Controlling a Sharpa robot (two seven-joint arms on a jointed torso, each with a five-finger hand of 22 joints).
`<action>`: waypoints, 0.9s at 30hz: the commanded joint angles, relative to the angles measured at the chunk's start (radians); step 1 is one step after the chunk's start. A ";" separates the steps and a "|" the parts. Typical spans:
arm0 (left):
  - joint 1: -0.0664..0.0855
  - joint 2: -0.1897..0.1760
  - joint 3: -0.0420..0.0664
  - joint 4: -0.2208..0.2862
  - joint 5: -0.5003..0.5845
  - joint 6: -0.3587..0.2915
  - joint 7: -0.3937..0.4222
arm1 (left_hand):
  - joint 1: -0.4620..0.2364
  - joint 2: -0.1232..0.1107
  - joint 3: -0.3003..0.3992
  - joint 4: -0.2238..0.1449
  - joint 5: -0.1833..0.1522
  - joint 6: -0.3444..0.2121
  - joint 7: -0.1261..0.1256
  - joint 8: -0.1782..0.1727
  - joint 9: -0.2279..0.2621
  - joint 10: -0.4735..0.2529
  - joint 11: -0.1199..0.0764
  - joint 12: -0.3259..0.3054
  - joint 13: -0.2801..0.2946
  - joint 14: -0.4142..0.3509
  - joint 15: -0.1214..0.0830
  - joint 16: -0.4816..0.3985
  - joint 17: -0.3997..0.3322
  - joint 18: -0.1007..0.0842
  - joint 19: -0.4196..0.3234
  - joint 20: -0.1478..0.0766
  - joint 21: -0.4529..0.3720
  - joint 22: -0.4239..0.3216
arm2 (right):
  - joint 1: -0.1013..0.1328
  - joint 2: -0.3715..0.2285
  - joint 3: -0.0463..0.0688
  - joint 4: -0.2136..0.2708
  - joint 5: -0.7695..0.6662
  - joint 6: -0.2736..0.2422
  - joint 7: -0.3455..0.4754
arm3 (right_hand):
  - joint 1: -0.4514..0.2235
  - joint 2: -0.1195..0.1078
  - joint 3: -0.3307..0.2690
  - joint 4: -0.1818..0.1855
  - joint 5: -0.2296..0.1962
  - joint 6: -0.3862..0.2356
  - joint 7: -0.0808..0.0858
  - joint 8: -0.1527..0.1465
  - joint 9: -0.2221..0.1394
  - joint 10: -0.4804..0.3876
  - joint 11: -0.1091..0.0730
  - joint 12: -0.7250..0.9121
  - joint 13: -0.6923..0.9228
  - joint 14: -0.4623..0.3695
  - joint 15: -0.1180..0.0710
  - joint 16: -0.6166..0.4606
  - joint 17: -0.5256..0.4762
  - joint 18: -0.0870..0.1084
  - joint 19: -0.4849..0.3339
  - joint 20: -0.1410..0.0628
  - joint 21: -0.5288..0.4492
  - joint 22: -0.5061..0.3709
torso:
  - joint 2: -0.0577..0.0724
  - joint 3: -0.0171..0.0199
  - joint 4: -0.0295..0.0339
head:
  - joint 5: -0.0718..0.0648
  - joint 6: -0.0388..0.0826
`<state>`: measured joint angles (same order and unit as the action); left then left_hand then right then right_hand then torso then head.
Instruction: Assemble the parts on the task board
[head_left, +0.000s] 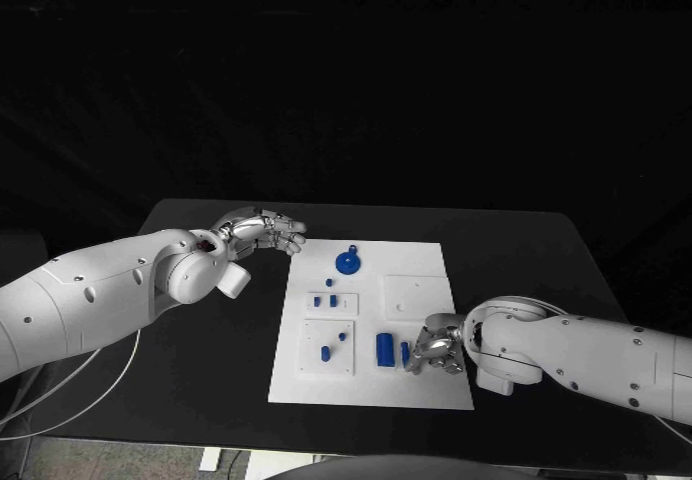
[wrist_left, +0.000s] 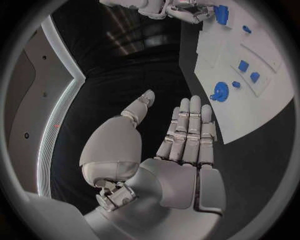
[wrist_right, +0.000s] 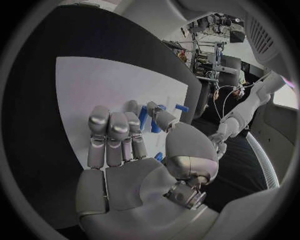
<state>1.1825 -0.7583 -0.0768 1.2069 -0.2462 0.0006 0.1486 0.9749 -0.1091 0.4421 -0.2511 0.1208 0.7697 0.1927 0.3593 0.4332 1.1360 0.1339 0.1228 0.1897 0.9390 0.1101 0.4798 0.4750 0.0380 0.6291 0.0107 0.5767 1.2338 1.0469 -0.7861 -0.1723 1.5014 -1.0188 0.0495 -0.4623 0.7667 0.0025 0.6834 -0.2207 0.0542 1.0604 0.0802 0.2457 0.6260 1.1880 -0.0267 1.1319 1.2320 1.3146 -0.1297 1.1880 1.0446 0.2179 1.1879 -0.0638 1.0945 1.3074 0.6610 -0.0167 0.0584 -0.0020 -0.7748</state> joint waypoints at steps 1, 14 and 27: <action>0.001 0.001 0.001 0.001 -0.003 0.014 0.005 | -0.003 -0.002 0.001 0.002 -0.005 -0.003 -0.004 0.006 -0.002 0.002 -0.004 -0.006 0.002 0.006 -0.001 -0.003 0.001 0.004 0.006 -0.002 -0.004 0.001 | -0.002 0.003 -0.002 -0.004 -0.044 -0.014 -0.028 | 0.004 -0.002 0.008 0.000 -0.005 0.008 0.002 0.000 0.002 0.005 -0.002 0.004 0.002 -0.001 -0.003 -0.003 0.002 0.044 0.001 0.000 0.000 0.017 | 0.000 0.0001 -0.0002 | 0.000 -0.001; 0.001 0.001 0.001 0.001 -0.003 0.015 0.005 | -0.003 -0.002 0.001 0.002 -0.005 -0.003 -0.004 0.006 -0.002 0.003 -0.004 -0.006 0.002 0.006 -0.001 -0.004 0.002 0.004 0.006 -0.002 -0.004 0.002 | -0.004 0.010 -0.002 -0.012 -0.047 -0.022 -0.032 | -0.003 0.008 0.032 0.012 -0.005 0.013 0.001 0.002 0.003 0.016 -0.003 0.012 0.007 0.001 -0.003 -0.002 0.002 0.044 0.005 0.004 0.003 0.017 | 0.000 0.0004 0.0002 | 0.000 0.000; 0.001 0.001 0.000 0.001 -0.003 0.014 0.004 | -0.004 -0.001 0.001 0.003 -0.005 -0.002 -0.004 0.006 -0.002 0.003 -0.004 -0.006 0.002 0.006 -0.001 -0.005 0.003 0.003 0.006 -0.002 -0.005 0.002 | -0.005 0.011 -0.002 -0.022 -0.041 -0.013 -0.025 | -0.011 -0.007 0.038 0.013 -0.005 0.014 0.000 0.003 0.003 0.018 -0.003 0.013 0.008 0.001 -0.003 -0.001 0.002 0.044 0.006 0.005 0.006 0.017 | 0.000 0.0003 0.0001 | 0.001 -0.001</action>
<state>1.1825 -0.7578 -0.0769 1.2063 -0.2474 0.0018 0.1471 0.9749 -0.1091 0.4421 -0.2511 0.1208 0.7697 0.1927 0.3593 0.4325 1.1360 0.1339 0.1228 0.1903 0.9389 0.1101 0.4798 0.4769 0.0379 0.6291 0.0107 0.5767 1.2345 1.0452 -0.7718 -0.1711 1.4835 -1.0476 0.0313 -0.4834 0.7612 -0.0028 0.7170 -0.2043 0.0541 1.0707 0.0772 0.2515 0.6309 1.1974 -0.0288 1.1419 1.2382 1.3163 -0.1280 1.1881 1.0462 0.2180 1.1914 -0.0602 1.0945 1.3073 0.6610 -0.0164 0.0580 -0.0003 -0.7763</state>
